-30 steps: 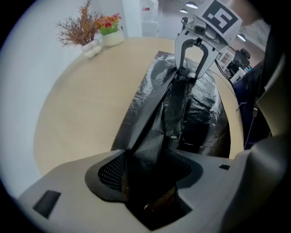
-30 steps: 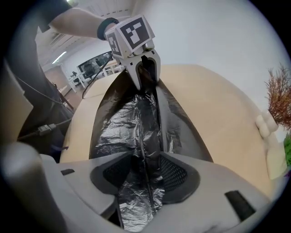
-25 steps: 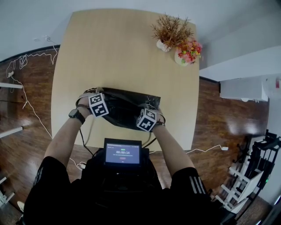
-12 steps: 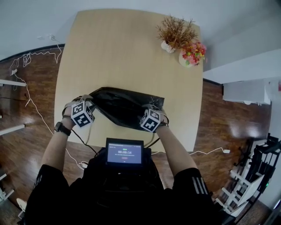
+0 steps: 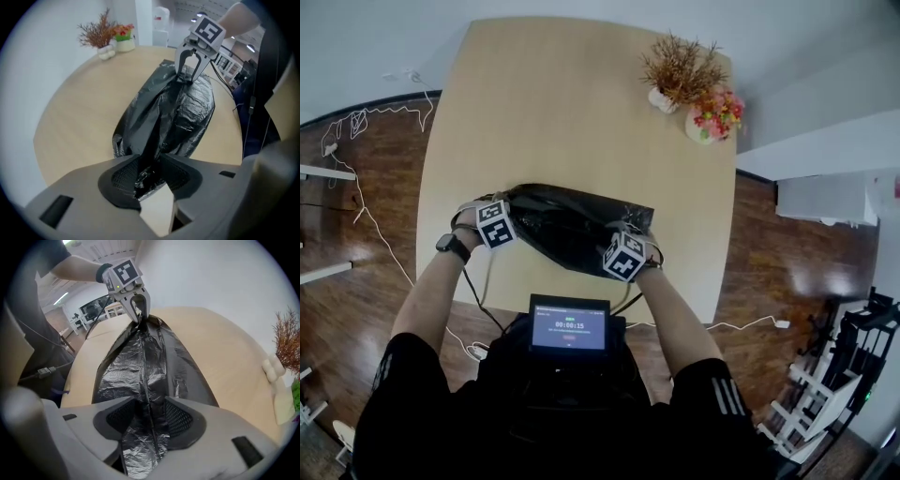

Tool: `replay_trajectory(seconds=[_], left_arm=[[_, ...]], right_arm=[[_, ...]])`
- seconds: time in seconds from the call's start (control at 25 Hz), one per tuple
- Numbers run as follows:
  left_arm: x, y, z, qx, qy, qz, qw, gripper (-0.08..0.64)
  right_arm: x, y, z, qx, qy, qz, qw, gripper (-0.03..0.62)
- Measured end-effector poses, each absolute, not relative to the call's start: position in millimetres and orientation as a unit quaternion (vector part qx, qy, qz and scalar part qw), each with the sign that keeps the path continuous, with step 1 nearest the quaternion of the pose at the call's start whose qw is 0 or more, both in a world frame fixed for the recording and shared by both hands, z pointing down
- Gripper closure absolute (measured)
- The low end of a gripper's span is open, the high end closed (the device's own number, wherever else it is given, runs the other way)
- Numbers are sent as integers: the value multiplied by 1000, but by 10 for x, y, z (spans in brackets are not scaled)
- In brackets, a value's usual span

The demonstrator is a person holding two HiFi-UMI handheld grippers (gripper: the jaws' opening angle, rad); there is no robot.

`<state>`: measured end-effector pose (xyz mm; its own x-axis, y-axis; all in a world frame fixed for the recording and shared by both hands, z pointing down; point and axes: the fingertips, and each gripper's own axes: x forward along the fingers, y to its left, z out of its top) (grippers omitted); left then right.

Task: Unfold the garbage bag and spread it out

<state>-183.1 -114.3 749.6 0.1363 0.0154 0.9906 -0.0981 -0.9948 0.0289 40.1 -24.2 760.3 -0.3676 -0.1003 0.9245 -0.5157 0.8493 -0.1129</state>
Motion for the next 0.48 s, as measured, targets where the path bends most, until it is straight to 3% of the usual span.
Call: replay_trajectory(seconds=[0.4,0.44,0.48], left_arm=[[-1942,-1015,7721,719,37,690,74,217],[-1942,-1028,7721,721,38,688,74,207],[-1941,-1041,7721,722,40,686,73,196]], right_arm=[[385,-237,7573,188,-807,199,523,357],[376,-228,7572,185,-808,203,521,348],[366,-221,7573,182,-808,208,520,284]])
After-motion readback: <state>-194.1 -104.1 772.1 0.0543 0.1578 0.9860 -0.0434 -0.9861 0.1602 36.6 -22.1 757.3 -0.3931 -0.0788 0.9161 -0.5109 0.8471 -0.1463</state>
